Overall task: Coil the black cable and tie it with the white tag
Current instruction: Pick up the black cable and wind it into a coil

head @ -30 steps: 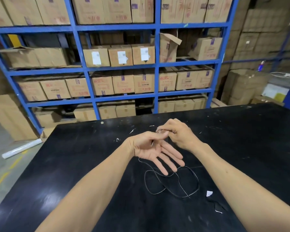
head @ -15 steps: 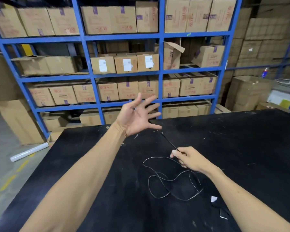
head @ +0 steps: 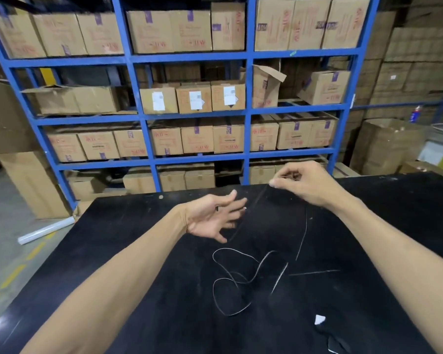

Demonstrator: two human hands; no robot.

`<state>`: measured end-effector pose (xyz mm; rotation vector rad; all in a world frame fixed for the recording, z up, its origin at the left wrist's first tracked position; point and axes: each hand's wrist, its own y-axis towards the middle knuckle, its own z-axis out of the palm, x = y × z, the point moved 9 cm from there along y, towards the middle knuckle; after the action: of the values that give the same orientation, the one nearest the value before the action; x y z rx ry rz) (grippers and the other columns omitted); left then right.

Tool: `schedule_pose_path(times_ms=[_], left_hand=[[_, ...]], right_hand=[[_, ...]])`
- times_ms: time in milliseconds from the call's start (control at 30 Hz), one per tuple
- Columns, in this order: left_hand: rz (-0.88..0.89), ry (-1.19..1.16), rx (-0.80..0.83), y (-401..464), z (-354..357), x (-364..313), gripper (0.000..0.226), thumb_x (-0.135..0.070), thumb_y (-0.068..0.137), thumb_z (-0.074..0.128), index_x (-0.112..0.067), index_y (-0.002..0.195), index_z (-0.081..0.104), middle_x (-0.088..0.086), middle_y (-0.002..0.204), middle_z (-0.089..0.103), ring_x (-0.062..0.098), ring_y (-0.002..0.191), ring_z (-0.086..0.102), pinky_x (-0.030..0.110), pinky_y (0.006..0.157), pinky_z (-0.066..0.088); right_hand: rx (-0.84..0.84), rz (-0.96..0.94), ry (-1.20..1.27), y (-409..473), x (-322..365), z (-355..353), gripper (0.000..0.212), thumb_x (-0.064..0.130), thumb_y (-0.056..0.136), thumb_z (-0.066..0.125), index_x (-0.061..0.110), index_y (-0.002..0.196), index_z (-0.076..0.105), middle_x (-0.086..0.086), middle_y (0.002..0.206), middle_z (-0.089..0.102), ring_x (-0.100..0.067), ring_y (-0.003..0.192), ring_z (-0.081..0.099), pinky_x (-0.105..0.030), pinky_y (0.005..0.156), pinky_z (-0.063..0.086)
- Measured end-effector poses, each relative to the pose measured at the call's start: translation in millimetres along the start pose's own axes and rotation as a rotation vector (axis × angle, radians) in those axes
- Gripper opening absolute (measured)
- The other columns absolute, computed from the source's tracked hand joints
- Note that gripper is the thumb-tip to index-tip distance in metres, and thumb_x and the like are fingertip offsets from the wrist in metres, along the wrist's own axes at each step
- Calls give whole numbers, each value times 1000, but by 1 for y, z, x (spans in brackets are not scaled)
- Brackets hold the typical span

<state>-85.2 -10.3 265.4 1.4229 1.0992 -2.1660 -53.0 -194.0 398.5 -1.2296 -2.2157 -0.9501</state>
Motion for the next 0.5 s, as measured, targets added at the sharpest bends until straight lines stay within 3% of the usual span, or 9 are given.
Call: schedule_pose_path(times_ms=[100,200,300,400,500], left_hand=[[-51,86,192,13,43,5,62,-65,94,32,-44,153,28,-10,165,17,28,153,4,66,116,-9],[88,17,314,10,68,-17,61,-63,96,27,-45,154,24,-8,166,17,32,153,6,65,117,-5],[362,-179,393,-4,72,-63,63,-59,98,28,-38,157,19,2,167,14,41,151,8,68,116,-3],[599,-295,271,-16,52,-106,62,-59,100,26,-35,157,20,9,166,16,47,149,12,72,114,1],[706,-321,-8,-21,14,-126,61,-59,100,27,-35,156,26,10,164,22,49,148,14,71,110,15]], right_hand=[[41,-70,-82,24,4,-5,13,41,78,84,31,85,80,11,90,75,-7,91,65,-29,80,53],[82,-46,-30,34,-14,4,9,42,85,78,36,90,81,14,91,76,-6,91,68,-32,84,55],[177,44,80,24,-43,36,15,45,96,63,43,99,78,13,73,69,-11,65,60,-34,66,52],[224,83,224,4,-50,76,29,56,99,52,39,100,75,2,70,57,-14,54,45,-34,51,46],[304,68,269,-16,-44,101,33,51,105,43,39,112,73,0,68,51,-10,51,41,-28,47,42]])
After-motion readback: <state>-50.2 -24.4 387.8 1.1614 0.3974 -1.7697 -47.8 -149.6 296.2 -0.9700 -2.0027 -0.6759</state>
